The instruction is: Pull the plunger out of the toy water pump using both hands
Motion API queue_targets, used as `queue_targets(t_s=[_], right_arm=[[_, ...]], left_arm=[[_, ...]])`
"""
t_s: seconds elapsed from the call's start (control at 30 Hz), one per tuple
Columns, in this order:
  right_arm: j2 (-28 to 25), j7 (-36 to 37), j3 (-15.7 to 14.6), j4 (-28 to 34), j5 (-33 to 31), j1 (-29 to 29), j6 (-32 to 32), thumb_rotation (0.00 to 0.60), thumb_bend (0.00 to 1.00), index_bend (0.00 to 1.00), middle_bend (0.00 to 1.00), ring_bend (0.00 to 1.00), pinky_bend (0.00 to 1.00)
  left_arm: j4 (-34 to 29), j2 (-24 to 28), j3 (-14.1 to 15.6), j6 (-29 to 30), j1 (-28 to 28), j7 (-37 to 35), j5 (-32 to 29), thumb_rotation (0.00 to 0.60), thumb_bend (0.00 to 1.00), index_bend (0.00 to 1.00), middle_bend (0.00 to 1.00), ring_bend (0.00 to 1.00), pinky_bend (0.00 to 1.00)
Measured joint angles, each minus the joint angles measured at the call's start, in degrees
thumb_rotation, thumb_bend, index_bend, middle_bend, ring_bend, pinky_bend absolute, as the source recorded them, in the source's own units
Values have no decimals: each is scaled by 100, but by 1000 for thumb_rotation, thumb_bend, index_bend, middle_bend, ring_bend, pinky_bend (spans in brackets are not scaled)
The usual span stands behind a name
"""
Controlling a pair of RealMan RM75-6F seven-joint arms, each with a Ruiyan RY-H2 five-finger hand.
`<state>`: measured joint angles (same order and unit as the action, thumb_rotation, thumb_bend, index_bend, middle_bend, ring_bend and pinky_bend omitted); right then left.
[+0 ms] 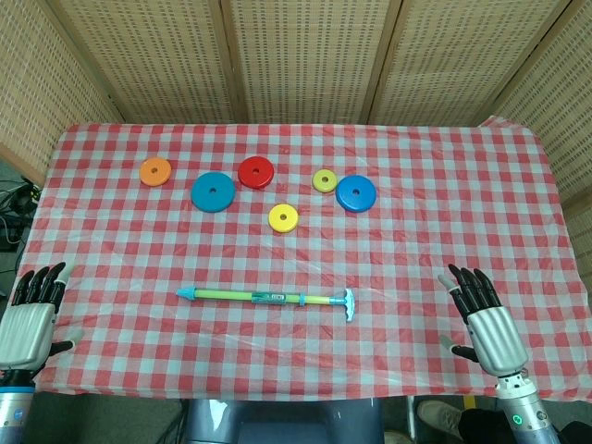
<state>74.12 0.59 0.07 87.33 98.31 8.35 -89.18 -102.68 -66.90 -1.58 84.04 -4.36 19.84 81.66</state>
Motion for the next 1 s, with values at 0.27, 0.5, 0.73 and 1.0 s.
queue_targets(t_s=[0.27,0.5,0.73,1.0], right_arm=[[-34,46,-11,18,-29,8,53,600,138,0,0,0,0],[-35,53,13,28,-100,22,114,600,138,0,0,0,0],[21,30,31,-31,-186,74,263,600,139,0,0,0,0],[71,-122,269,222,-408,375,678,600,138,0,0,0,0]], left_arm=[[-17,-10,13,39,11,-18,38,600,144,0,0,0,0],[-32,26,-1,65,19,-108,36,600,144,0,0,0,0],[-53,71,-29,64,22,-193,-11,600,144,0,0,0,0],[-4,39,-51,-43,-24,-261,-95,600,144,0,0,0,0]])
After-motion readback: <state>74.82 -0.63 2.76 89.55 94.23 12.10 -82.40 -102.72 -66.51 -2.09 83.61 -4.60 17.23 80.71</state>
